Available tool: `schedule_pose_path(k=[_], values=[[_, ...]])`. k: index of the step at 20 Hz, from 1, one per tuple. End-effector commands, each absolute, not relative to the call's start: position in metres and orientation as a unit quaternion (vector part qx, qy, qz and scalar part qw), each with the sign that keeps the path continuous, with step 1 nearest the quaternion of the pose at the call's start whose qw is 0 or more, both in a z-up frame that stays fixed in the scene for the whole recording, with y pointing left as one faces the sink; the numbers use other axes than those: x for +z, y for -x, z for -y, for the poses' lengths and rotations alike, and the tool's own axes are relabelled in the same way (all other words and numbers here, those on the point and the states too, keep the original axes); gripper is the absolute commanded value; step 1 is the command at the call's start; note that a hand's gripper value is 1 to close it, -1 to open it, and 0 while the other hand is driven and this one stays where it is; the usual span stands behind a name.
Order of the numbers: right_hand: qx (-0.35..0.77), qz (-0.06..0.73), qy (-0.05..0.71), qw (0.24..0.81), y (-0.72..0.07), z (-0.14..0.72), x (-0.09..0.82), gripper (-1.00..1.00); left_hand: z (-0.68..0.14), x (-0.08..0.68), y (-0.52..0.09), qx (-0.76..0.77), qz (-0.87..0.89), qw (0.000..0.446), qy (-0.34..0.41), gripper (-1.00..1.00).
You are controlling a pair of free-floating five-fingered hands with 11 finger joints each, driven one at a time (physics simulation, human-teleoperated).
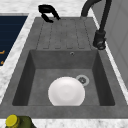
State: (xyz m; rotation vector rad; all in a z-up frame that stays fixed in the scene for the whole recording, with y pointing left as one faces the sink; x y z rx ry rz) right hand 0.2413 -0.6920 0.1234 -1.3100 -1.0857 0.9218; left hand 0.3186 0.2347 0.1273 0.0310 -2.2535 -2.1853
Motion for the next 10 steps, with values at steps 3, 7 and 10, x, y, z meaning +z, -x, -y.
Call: schedule_pose_path(k=[3, 7, 10], values=[[0.426, 0.443, 0.566, 0.549, -0.267, 0.701, 0.109, 1.0, -0.235, 0.127, -0.319, -0.696, 0.718, 0.001, -0.01, 0.0], [0.43, 0.453, 0.582, 0.521, -0.246, 0.697, 0.112, 1.0, -0.235, 0.127, -0.319, -0.696, 0.718, 0.001, -0.01, 0.0], [0.405, 0.463, 0.592, 0.521, -0.223, 0.701, 0.123, 1.0, -0.235, 0.127, -0.319, -0.696, 0.718, 0.001, -0.01, 0.0]])
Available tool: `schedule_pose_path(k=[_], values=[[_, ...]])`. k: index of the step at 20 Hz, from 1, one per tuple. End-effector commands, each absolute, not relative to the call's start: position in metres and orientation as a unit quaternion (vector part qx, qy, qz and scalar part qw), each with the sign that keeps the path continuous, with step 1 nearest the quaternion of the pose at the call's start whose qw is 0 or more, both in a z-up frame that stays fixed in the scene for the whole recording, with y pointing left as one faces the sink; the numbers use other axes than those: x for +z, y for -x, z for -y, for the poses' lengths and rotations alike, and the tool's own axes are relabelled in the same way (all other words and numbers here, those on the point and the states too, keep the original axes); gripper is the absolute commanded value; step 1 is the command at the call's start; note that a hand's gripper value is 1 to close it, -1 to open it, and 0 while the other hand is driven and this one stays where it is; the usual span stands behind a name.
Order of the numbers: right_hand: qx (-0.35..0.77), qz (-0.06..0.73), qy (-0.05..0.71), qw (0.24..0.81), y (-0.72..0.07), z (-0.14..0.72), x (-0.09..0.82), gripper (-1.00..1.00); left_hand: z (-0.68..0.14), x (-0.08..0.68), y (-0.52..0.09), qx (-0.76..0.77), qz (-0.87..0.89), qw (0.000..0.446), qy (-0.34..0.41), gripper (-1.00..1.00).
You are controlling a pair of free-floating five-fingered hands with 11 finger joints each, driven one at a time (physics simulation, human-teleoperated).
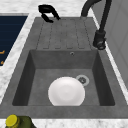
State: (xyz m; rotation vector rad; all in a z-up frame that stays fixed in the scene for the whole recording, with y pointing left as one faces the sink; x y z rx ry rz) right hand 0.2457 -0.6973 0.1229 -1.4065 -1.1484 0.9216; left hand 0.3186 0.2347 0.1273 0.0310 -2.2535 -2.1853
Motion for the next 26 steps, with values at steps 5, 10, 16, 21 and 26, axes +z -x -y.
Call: schedule_pose_path(k=[5, 10, 16, 21, 26], values=[[0.399, 0.469, 0.577, 0.536, -0.182, 0.708, 0.123, 1.0, -0.235, 0.127, -0.319, -0.696, 0.718, 0.001, -0.01, 0.0], [0.415, 0.443, 0.576, 0.547, -0.195, 0.705, 0.104, 1.0, -0.235, 0.127, -0.319, -0.696, 0.718, 0.001, -0.01, 0.0], [0.431, 0.421, 0.563, 0.566, -0.225, 0.71, 0.079, 1.0, -0.235, 0.127, -0.319, -0.696, 0.718, 0.001, -0.01, 0.0], [0.493, 0.393, 0.502, 0.592, -0.229, 0.73, 0.08, 1.0, -0.235, 0.127, -0.319, -0.696, 0.718, 0.001, -0.01, 0.0], [0.512, 0.371, 0.467, 0.617, -0.235, 0.724, 0.08, 1.0, -0.235, 0.127, -0.319, -0.696, 0.718, 0.001, -0.01, 0.0]])
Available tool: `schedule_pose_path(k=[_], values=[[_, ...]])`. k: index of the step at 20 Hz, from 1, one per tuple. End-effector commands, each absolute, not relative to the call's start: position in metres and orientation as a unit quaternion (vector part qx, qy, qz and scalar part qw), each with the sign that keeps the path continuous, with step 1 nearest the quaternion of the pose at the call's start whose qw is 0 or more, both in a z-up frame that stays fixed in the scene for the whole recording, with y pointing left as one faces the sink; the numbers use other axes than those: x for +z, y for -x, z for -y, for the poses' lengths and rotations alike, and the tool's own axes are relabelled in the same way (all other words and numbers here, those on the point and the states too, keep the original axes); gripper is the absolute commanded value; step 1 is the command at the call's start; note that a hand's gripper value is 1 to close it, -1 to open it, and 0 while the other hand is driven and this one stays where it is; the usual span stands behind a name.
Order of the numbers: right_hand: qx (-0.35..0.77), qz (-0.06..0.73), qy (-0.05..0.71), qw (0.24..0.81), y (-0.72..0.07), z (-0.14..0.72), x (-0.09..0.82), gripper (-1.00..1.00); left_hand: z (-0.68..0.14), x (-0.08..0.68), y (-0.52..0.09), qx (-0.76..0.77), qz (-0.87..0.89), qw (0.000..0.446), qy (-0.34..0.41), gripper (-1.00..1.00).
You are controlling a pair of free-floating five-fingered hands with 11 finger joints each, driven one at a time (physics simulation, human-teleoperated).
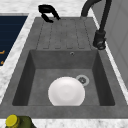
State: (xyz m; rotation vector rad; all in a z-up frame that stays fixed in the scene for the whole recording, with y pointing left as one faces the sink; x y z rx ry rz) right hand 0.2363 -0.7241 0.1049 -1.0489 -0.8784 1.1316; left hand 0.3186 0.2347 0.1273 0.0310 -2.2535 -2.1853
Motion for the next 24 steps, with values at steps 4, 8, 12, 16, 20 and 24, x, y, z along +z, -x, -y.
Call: schedule_pose_path(k=[4, 8, 12, 16, 20, 24], values=[[0.49, 0.382, 0.482, 0.618, -0.227, 0.715, 0.106, 1.0, -0.235, 0.127, -0.319, -0.696, 0.718, 0.001, -0.01, 0.0], [0.476, 0.391, 0.518, 0.594, -0.23, 0.712, 0.121, -1.0, -0.235, 0.127, -0.319, -0.696, 0.718, 0.001, -0.01, 0.0], [0.477, 0.401, 0.516, 0.588, -0.219, 0.714, 0.142, -1.0, -0.235, 0.127, -0.319, -0.696, 0.718, 0.001, -0.01, 0.0], [0.476, 0.405, 0.517, 0.585, -0.206, 0.714, 0.157, -1.0, -0.235, 0.127, -0.319, -0.696, 0.718, 0.001, -0.01, 0.0], [0.482, 0.395, 0.524, 0.58, -0.198, 0.697, 0.16, -1.0, -0.235, 0.127, -0.319, -0.696, 0.718, 0.001, -0.01, 0.0], [0.483, 0.381, 0.545, 0.569, -0.202, 0.683, 0.163, -1.0, -0.235, 0.127, -0.319, -0.696, 0.718, 0.001, -0.01, 0.0]])
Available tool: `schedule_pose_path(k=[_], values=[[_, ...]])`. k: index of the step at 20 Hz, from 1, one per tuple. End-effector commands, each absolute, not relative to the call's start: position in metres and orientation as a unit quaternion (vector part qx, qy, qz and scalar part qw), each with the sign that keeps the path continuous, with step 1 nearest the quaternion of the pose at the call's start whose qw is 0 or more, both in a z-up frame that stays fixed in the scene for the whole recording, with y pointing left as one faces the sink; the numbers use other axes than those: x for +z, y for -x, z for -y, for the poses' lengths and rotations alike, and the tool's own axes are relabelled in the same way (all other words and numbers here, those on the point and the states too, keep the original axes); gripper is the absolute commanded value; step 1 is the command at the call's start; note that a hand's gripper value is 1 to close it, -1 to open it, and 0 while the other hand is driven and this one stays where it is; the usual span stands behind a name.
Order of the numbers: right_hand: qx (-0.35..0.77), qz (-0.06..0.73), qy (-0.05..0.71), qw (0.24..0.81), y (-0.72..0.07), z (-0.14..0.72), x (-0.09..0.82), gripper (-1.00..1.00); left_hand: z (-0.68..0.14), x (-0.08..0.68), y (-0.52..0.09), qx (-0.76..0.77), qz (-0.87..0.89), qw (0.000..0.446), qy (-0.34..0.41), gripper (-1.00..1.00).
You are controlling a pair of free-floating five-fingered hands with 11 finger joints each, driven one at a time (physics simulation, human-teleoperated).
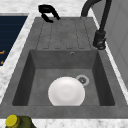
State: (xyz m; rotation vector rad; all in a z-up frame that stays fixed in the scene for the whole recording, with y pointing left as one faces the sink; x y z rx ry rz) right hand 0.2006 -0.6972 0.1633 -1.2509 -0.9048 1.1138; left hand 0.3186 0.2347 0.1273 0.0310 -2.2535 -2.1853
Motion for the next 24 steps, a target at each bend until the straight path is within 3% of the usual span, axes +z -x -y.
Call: schedule_pose_path(k=[1, 24], values=[[0.484, 0.382, 0.549, 0.564, -0.205, 0.679, 0.163, -1.0, -0.235, 0.127, -0.319, -0.696, 0.718, 0.001, -0.01, 0.0], [0.482, 0.391, 0.542, 0.568, -0.214, 0.64, 0.182, -1.0, -0.235, 0.127, -0.319, -0.696, 0.718, 0.001, -0.01, 0.0]])
